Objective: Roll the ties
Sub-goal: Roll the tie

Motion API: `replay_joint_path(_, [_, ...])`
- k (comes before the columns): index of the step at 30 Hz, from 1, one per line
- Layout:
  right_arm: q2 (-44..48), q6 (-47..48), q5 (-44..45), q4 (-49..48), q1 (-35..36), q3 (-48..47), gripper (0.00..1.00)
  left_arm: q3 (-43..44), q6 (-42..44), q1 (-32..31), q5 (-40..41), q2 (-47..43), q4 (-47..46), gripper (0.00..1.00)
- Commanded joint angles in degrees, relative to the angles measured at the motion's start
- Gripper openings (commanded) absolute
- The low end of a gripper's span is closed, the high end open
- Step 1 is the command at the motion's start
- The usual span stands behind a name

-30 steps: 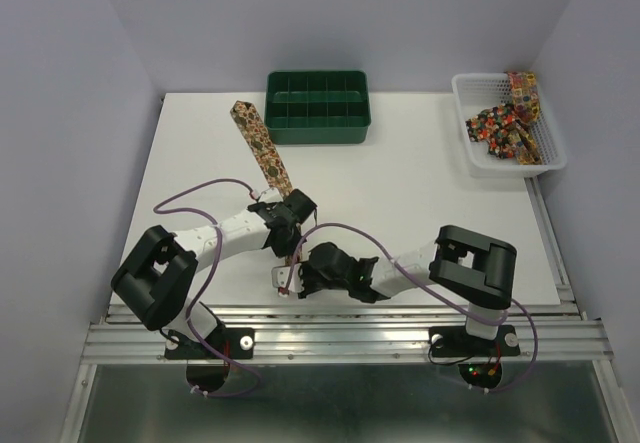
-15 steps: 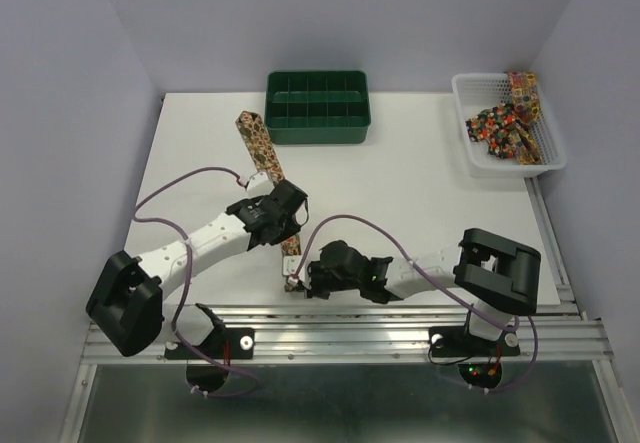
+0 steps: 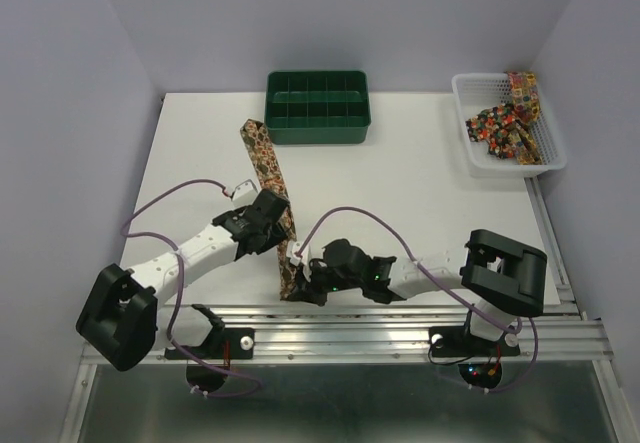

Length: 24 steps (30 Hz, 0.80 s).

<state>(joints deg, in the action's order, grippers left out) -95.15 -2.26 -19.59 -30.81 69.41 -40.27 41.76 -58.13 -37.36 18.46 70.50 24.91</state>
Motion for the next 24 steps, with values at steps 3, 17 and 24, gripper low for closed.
replay_joint_path(3, [-1.17,-8.63,-2.11,1.71,0.03,-7.0,0.01,-4.84,0.74,0.27,-1.93,-4.58,-4.07,0.47])
replay_joint_path(17, [-6.09,-17.24,-15.73,1.29,-6.38,-12.02,0.01,-10.2,0.21,0.36,-3.87,-8.19,-7.85,0.41])
replay_joint_path(24, [-8.29,-20.94,-21.36,-2.32,-8.94,-12.11,0.01,-11.78,0.38,0.36,-5.97,-7.39,-11.1,0.38])
